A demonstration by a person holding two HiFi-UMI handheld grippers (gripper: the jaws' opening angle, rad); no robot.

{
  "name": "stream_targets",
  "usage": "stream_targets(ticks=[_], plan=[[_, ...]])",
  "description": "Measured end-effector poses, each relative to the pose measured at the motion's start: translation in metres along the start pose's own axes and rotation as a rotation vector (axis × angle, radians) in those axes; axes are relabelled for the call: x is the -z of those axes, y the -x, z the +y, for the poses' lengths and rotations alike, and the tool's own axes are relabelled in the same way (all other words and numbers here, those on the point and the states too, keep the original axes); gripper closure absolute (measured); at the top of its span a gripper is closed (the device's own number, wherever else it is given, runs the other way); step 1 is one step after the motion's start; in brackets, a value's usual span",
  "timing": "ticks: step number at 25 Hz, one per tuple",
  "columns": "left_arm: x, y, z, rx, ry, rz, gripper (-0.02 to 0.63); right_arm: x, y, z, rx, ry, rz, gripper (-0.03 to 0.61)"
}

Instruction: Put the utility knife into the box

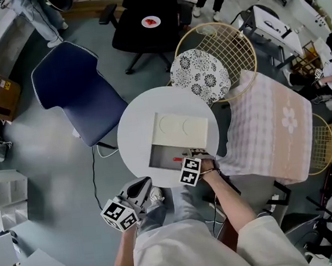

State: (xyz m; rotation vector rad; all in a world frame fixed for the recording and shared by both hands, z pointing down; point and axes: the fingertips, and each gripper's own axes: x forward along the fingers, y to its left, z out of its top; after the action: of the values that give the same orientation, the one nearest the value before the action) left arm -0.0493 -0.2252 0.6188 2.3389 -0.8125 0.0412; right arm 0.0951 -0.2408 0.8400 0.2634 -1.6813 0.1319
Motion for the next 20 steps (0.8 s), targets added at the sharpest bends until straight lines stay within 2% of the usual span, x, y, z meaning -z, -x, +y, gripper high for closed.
stream_targets(ticks=[6,16,17,20], plan=[[-0.006,0.002,-0.001,0.006,-0.006,-0.015,0.603,0.004,0.010,-0.004,0.048,0.043,0.001,0.393],[-0.011,0.003,-0.012,0.036,-0.043,-0.032,0.603,0.006,0.027,-0.007,0.101,0.028,-0.002,0.396],[-0.013,0.004,-0.013,0.039,-0.047,-0.035,0.603,0.005,0.029,-0.006,0.111,0.029,-0.001,0.400],[-0.017,0.008,-0.017,0.050,-0.060,-0.041,0.603,0.002,0.038,-0.007,0.169,0.044,-0.011,0.476]])
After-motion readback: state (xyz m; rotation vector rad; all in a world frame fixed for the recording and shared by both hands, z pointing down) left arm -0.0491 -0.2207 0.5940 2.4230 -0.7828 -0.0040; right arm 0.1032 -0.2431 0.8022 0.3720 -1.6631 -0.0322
